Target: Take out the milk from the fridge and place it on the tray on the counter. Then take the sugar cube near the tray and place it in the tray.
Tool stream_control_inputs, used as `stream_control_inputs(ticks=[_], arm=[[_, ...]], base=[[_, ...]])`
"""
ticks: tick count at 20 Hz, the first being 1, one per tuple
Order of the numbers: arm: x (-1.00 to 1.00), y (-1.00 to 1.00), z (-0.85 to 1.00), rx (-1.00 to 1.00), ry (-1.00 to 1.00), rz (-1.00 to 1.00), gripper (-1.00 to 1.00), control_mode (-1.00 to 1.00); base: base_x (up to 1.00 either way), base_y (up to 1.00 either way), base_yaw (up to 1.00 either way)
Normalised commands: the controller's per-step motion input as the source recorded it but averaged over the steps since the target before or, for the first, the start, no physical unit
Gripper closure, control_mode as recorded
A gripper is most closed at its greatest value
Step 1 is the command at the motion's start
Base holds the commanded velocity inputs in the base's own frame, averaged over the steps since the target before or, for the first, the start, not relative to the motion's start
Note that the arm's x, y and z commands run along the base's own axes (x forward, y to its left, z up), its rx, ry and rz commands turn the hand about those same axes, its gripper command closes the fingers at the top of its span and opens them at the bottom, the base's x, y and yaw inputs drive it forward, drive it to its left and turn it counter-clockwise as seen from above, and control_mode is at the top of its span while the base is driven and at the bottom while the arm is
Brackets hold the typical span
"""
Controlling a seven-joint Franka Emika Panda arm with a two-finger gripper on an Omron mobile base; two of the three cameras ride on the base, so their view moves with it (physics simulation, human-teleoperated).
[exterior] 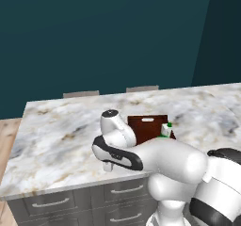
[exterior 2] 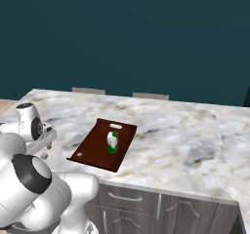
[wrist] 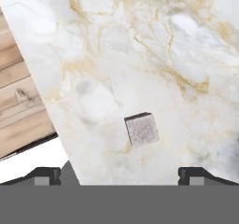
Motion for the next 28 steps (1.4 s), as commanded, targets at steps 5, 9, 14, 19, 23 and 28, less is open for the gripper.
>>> stream_control_inputs(ticks=[5, 9, 14, 19, 23, 28], arm=[[0.09, 0.06, -0.19, 0.00, 0.00, 0.00, -1.00, -1.00], [0.17, 0.08, -0.19, 0.00, 0.00, 0.00, -1.00, -1.00], [0.17, 0.00, -0.16, 0.00, 0.00, 0.00, -1.00, -1.00], [0.18, 0.06, -0.23, 0.00, 0.01, 0.00, -1.00, -1.00], [0.18, 0.11, -0.26, 0.00, 0.02, 0.00, -1.00, -1.00], [0.08, 0.08, -0.23, 0.00, 0.02, 0.00, 1.00, -1.00]], base=[[0.00, 0.00, 0.00], [0.00, 0.00, 0.00], [0.00, 0.00, 0.00], [0.00, 0.00, 0.00], [0.00, 0.00, 0.00], [0.00, 0.00, 0.00]])
